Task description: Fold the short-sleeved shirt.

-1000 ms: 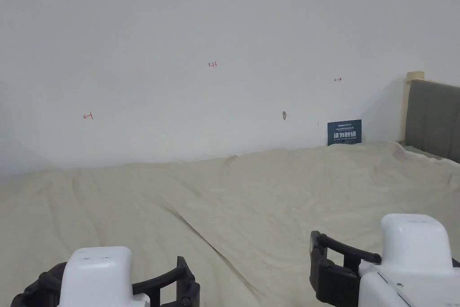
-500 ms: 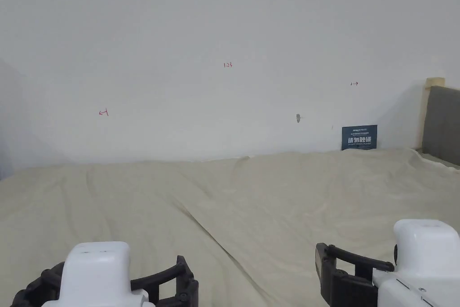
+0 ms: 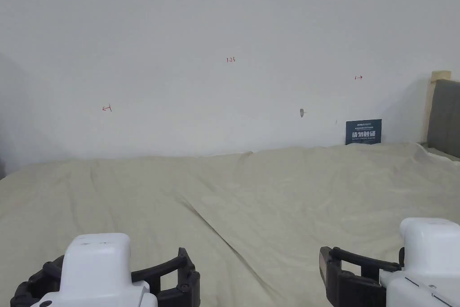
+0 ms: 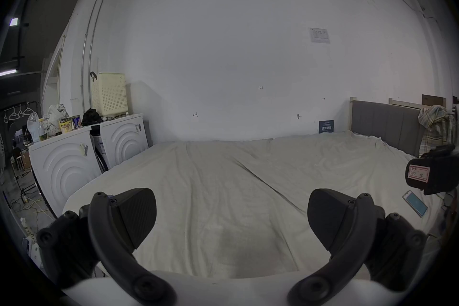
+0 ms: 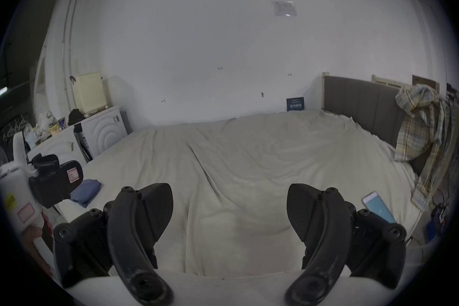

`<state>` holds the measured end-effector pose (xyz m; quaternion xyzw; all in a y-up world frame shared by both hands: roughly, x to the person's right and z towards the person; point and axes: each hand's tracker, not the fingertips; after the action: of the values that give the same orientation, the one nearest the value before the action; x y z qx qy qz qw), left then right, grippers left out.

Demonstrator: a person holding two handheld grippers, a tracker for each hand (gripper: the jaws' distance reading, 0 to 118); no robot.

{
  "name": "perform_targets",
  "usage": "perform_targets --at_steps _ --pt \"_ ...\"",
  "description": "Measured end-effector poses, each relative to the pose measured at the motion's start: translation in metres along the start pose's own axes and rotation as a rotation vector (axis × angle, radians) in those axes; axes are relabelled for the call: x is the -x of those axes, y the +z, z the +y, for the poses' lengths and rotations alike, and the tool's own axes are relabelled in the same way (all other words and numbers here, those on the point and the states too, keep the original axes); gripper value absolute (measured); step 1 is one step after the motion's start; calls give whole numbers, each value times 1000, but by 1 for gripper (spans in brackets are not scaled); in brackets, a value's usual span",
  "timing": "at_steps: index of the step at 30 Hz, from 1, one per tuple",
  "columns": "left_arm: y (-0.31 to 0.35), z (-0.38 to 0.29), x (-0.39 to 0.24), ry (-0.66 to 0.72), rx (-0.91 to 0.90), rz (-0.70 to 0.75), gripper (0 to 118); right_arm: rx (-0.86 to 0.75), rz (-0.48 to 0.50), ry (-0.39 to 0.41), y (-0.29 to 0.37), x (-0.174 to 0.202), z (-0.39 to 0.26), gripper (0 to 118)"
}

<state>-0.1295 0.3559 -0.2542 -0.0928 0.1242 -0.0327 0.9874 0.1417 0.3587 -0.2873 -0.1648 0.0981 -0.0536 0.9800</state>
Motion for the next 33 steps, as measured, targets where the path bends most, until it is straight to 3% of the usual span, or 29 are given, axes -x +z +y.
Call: perform_targets --at_steps 13,15,18,22,27,33 --pt "-2 -3 2 6 6 1 118 -5 -10 1 -2 0 -3 97" --pt "-1 -2 3 11 5 3 118 6 -64 9 -4 4 -1 97" --pt "-2 -2 3 18 5 -2 118 32 -40 -7 -5 2 0 97" --pt "-1 -3 5 16 8 -1 118 -52 35 -71 2 -6 -4 97" --pt "2 -3 9 41 -9 -4 118 -283 -82 50 14 3 -15 97" --pt "5 -5 9 48 -46 -9 118 -442 -149 55 18 9 -25 98"
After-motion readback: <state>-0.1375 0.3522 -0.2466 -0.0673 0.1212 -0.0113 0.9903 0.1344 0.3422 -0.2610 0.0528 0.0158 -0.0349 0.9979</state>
